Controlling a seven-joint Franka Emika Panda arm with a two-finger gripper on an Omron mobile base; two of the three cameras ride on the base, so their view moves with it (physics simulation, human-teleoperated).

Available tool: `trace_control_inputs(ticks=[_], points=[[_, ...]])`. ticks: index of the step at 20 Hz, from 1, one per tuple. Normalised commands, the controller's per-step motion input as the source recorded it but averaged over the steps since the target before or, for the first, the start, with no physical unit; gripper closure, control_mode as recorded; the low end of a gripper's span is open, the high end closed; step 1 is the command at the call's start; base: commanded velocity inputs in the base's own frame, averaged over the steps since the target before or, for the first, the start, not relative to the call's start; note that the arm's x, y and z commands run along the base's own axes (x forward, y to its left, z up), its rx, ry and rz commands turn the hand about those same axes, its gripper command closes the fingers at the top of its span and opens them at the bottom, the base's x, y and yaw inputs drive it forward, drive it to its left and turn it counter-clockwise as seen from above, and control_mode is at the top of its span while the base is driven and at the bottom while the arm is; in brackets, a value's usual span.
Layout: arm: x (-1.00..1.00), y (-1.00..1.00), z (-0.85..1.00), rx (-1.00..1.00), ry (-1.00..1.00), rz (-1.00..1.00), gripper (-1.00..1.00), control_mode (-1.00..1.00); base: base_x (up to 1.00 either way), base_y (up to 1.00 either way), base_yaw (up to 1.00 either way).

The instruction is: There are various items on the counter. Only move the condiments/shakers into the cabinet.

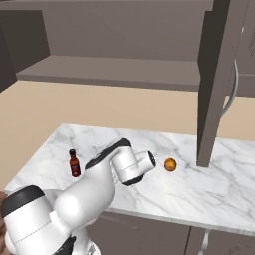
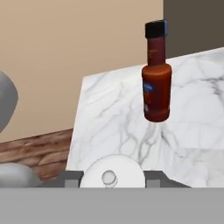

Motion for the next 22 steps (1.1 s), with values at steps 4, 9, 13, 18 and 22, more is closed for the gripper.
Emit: trace_control_inputs(ticks=[4,9,13,18,22], points=[[-0.08,0.03,0.82,0.00,-0.08,-0.08,1.00,-1.00,0.00,0.00,0.00],[0.00,0.08,1.00,0.00,-0.01,-0.21,1.00,-1.00,0.00,0.00,0.00],[0.00,0.27,1.00,0.00,0.00,-0.30,1.00,-1.00,0.00,0.00,0.00],[0.00,0.25,1.00,0.00,0.00,-0.27,1.00,-1.00,0.00,0.00,0.00],[0.02,0.11,1.00,0.00,0.07,-0.24,1.00,-1.00,0.00,0.00,0.00]])
